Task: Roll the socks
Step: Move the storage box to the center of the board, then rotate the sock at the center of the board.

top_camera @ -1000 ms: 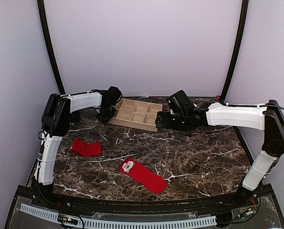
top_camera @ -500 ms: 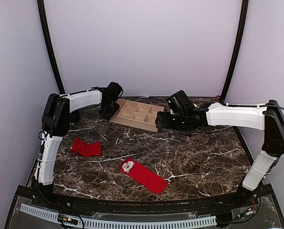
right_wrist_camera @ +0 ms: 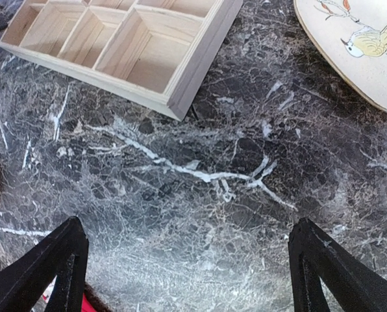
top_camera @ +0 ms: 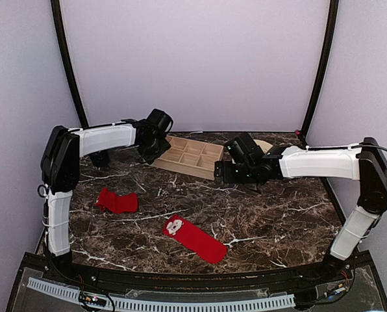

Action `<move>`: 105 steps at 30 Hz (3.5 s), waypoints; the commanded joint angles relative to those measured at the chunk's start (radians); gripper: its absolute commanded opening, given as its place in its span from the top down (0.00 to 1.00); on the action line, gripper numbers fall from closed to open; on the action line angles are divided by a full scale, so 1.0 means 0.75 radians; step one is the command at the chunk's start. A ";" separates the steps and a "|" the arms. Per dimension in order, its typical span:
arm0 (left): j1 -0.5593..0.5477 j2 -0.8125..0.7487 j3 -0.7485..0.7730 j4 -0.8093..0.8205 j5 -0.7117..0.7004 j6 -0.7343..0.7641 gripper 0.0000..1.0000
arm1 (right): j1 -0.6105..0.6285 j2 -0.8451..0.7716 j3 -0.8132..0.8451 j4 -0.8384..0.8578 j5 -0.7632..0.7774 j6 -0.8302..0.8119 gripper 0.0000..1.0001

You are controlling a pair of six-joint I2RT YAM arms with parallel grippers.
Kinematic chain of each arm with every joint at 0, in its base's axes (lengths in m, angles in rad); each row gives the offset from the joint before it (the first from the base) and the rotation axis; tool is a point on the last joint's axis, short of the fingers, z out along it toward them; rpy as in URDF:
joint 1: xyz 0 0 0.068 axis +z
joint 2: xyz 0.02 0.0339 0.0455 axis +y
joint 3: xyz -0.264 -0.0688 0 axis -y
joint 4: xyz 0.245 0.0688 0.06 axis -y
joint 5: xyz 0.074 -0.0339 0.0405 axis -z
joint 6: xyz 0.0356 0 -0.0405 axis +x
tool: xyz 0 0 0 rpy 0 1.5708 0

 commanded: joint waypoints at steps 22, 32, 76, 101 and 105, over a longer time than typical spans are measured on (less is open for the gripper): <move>-0.602 -0.726 -1.034 0.602 0.120 0.985 0.70 | 0.560 -0.164 -0.253 -0.195 -0.165 0.160 1.00; -0.661 -0.627 -1.046 0.609 0.318 1.067 0.75 | 0.595 -0.134 -0.282 -0.201 -0.383 0.189 1.00; -0.673 -0.517 -1.042 0.361 0.275 1.001 0.75 | 0.170 0.138 -0.262 -0.272 -0.394 -0.059 1.00; -0.675 -0.575 -1.041 0.436 0.404 0.950 0.74 | -0.033 0.544 0.310 -0.315 -0.294 -0.325 1.00; -0.674 -0.569 -1.045 0.454 0.433 0.949 0.74 | -0.036 0.599 0.411 -0.330 -0.268 -0.375 1.00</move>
